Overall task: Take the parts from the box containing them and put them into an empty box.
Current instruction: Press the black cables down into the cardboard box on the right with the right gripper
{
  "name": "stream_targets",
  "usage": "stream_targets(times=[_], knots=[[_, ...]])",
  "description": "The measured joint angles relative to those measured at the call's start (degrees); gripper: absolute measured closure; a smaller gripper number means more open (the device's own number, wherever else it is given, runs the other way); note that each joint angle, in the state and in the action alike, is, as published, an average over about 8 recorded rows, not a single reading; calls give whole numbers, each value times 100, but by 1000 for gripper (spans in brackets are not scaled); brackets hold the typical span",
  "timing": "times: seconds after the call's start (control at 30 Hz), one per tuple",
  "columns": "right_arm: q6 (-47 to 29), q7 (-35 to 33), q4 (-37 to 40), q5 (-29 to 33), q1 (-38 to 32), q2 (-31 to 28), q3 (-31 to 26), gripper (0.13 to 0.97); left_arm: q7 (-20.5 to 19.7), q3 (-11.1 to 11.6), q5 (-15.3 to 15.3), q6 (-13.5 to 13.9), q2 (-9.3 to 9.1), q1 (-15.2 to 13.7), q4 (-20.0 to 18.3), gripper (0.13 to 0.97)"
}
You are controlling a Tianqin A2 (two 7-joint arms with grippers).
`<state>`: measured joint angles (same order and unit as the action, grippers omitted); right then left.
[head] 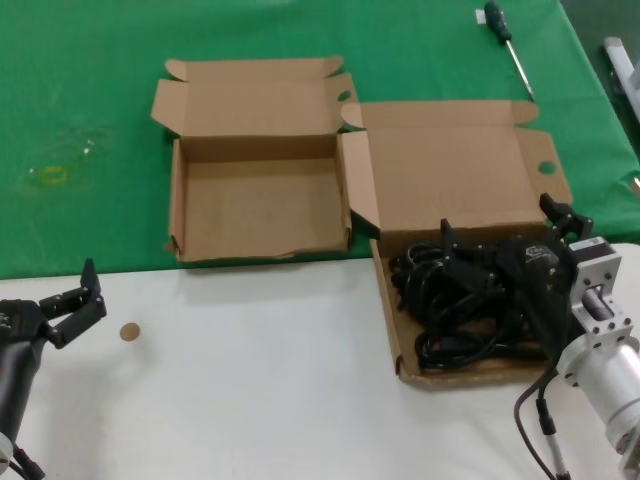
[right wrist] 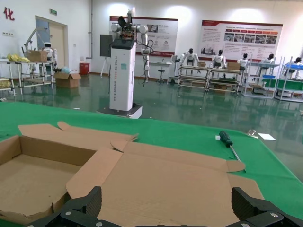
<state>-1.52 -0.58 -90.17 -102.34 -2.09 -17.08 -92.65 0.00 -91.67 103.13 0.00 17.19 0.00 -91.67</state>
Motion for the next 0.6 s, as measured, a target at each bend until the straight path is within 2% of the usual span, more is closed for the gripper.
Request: stream_targets(times=[0.6], knots=[[0, 0, 0, 0, 0, 0, 0, 129, 0, 0, 0, 0, 0, 0, 0, 132]])
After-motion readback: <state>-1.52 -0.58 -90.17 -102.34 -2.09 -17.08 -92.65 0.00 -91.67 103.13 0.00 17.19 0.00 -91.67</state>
